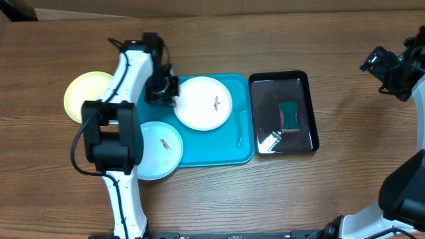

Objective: Clean dirty plates on tray and stack at the side
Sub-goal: 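Move the left gripper to the white plate and pull it right, then pin the white plate's rim with the left gripper on the teal tray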

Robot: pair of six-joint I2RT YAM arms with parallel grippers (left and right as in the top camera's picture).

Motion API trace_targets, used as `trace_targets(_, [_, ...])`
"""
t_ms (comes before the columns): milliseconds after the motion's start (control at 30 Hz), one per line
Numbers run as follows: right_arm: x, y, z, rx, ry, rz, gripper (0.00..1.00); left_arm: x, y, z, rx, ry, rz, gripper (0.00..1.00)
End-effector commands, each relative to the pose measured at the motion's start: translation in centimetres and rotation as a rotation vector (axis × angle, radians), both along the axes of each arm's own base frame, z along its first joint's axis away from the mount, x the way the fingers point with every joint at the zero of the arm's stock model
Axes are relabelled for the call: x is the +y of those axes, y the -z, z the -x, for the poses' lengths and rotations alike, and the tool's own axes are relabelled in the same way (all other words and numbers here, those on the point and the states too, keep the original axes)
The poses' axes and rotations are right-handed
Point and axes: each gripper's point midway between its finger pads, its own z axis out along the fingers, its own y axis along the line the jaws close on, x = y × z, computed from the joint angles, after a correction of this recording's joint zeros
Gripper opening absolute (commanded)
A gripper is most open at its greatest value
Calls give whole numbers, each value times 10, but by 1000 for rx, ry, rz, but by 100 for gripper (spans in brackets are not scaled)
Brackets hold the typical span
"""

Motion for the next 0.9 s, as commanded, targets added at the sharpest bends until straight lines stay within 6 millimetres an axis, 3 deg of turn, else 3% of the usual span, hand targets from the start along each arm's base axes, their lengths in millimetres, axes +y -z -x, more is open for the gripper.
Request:
trace_targets(0, [0,-6,-3,-18,1,-1,100,-13,4,5,34,-42,-14,4])
trace_targets(333, [0,-6,-3,-18,1,-1,100,-25,3,24,95,-25,-54,5])
trace_targets(667, [0,-6,-3,-19,1,0,100,-30,2,32,123,-14,-62,19])
trace_targets(867, [0,-6,-3,-19,1,-1,100,-17,-28,24,25,-14,-126,28])
